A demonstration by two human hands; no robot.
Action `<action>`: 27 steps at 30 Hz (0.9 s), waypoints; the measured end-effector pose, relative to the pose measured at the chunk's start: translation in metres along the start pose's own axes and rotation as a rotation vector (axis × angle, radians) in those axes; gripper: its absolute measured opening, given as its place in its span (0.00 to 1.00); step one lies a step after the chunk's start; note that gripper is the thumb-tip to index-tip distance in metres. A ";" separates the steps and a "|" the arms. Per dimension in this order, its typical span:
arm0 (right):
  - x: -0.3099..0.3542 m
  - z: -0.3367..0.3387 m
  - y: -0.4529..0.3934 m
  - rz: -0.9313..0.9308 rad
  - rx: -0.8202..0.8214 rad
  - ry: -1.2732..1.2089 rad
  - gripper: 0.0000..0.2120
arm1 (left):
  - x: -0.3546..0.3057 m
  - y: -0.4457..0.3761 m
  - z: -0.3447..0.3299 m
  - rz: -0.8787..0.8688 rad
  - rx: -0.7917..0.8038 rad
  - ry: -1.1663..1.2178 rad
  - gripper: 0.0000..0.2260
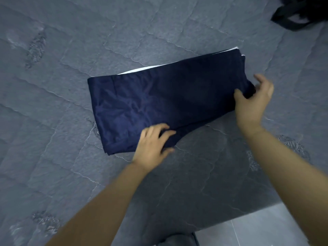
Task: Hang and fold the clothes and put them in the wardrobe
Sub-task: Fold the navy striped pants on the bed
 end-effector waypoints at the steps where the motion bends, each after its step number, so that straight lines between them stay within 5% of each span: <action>1: -0.010 0.003 0.017 -0.121 -0.048 -0.126 0.22 | 0.000 0.010 -0.011 0.023 0.052 -0.027 0.31; 3: -0.033 -0.004 0.048 -0.452 -0.097 -0.402 0.19 | 0.001 0.020 -0.027 0.081 0.094 -0.077 0.33; 6: -0.052 -0.025 0.070 -0.786 0.016 -0.623 0.18 | 0.004 0.013 -0.024 0.139 -0.029 -0.071 0.21; 11: -0.036 -0.050 0.037 -0.809 0.191 -0.964 0.17 | 0.015 -0.015 -0.005 0.153 -0.125 0.021 0.09; 15: -0.023 -0.059 0.019 -0.836 0.244 -1.087 0.19 | 0.030 -0.039 0.006 0.206 0.043 0.164 0.10; 19: 0.007 -0.052 0.015 -0.654 0.182 -1.038 0.18 | 0.055 -0.053 0.006 0.541 0.159 0.419 0.11; 22: 0.047 -0.050 0.028 -0.461 0.149 -0.945 0.17 | 0.059 -0.052 0.024 0.568 0.011 0.169 0.17; 27: 0.124 -0.085 0.087 -0.041 0.401 -0.694 0.19 | 0.085 -0.019 0.031 0.650 0.060 0.274 0.15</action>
Point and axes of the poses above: each hand's wrist, its own y-axis away from the middle knuckle, its own z-axis out of the back of the hand, x = y × z, the point moved 7 cm from there along -y, towards the middle knuckle, and after that the axes turned 7 degrees about z, right-handed, at the moved point
